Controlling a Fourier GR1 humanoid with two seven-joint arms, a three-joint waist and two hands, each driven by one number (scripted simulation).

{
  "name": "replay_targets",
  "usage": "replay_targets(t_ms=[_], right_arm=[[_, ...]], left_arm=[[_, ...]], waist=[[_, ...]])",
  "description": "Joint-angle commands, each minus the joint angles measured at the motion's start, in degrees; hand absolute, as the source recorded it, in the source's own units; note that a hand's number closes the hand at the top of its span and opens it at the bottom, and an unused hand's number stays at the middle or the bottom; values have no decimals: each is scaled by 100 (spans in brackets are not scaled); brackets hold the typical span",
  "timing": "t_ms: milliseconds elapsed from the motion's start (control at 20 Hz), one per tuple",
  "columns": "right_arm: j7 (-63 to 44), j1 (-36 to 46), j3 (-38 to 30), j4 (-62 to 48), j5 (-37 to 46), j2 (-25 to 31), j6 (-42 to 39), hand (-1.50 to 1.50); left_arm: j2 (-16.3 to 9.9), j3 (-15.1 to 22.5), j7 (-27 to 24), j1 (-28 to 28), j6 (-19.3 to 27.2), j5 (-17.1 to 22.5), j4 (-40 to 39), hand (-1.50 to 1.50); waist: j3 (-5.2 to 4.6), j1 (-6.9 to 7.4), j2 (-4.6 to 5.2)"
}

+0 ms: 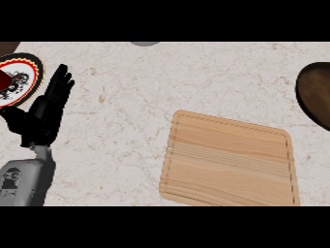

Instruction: Pick the lemon from the cutting board and place it in the pan

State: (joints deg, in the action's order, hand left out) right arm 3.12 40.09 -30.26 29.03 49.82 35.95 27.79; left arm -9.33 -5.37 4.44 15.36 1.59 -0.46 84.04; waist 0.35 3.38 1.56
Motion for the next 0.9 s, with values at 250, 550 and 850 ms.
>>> replay_targets(t_ms=[250,550,850], right_arm=[[660,263,-679,-1354,-858,6,-1137,-150],[1337,168,-902,-1693,-1087,234,-1620,-150],[2080,300,-1519,-1451,-1729,320,-1331,-150]], left_arm=[[10,-29,-2,145,-25,46,-94,0],[96,119,-136,-57,22,-106,-55,0],[-17,-81,-269,-180,-137,104,-94,0]], waist=[[16,36,39],[13,28,28],[4,-21,-17]])
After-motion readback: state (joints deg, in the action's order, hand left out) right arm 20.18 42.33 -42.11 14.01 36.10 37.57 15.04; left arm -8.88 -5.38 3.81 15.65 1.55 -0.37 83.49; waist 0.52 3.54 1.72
